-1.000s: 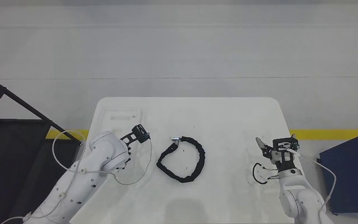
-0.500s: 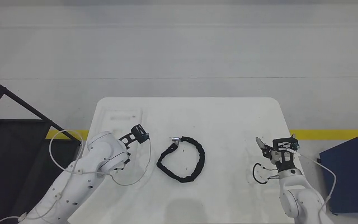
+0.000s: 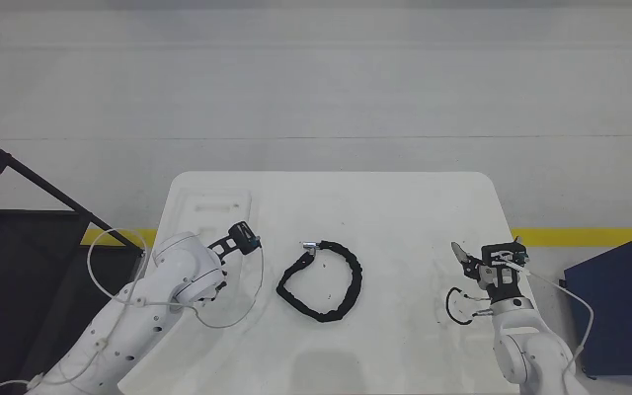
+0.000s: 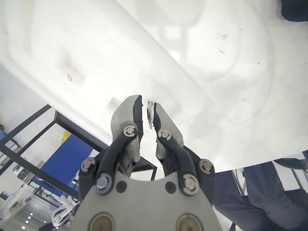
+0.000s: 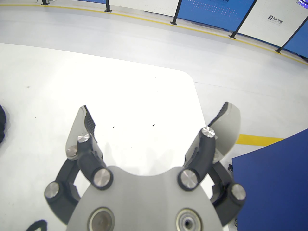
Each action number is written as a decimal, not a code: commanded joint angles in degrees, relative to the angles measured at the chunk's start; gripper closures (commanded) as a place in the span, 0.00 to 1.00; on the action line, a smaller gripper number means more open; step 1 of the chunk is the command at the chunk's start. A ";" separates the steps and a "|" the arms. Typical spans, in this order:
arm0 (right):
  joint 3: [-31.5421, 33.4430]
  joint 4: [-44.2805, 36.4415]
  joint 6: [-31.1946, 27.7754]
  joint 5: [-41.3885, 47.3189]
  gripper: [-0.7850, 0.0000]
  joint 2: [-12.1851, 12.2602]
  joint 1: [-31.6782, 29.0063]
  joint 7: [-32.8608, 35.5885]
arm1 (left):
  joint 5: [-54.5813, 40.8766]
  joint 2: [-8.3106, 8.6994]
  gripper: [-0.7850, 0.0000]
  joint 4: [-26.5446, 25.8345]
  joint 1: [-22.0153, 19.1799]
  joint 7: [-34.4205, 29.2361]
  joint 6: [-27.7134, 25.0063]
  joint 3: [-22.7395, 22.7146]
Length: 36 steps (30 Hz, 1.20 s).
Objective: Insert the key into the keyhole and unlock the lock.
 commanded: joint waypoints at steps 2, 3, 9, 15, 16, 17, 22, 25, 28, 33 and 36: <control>0.00 0.00 0.00 0.00 0.00 0.00 0.00 0.00 | -0.18 0.12 0.82 0.32 -0.37 0.00 0.32 0.59; 0.00 0.00 0.00 0.00 0.00 0.00 0.00 0.00 | -0.24 0.16 0.82 0.43 -0.50 0.00 0.43 0.78; 0.00 0.00 0.00 0.00 0.00 0.00 0.00 0.00 | -0.17 0.46 0.81 0.84 -1.30 0.00 0.74 1.86; 0.00 0.00 0.00 0.00 0.00 0.00 0.00 0.00 | -0.72 0.57 0.88 1.74 -1.91 0.00 1.31 2.99; 0.00 0.00 0.00 0.00 0.00 0.00 0.00 0.00 | -0.79 0.59 0.91 1.81 -2.06 0.00 1.37 3.14; 0.00 0.00 0.00 0.00 0.00 0.00 0.00 0.00 | -0.86 0.61 0.99 1.85 -2.20 0.00 1.44 3.28; 0.00 0.00 0.00 0.00 0.00 0.00 0.00 0.00 | -0.99 1.01 1.00 1.51 -2.78 0.00 1.46 3.33; 0.00 0.00 0.00 0.00 0.00 0.00 0.00 0.00 | -1.42 1.54 1.00 0.40 -2.75 0.00 1.49 2.57; 0.00 0.00 0.00 0.00 0.00 0.00 0.00 0.00 | -1.84 2.37 1.00 -0.91 -1.95 0.00 1.46 1.18; 0.00 0.00 0.00 0.00 0.00 0.00 0.00 0.00 | -2.04 4.01 1.00 -2.62 -0.16 0.00 1.50 -1.85; 0.00 0.00 0.00 0.00 0.00 0.00 0.00 0.00 | -0.81 4.78 1.00 -3.19 0.49 0.00 1.07 -2.89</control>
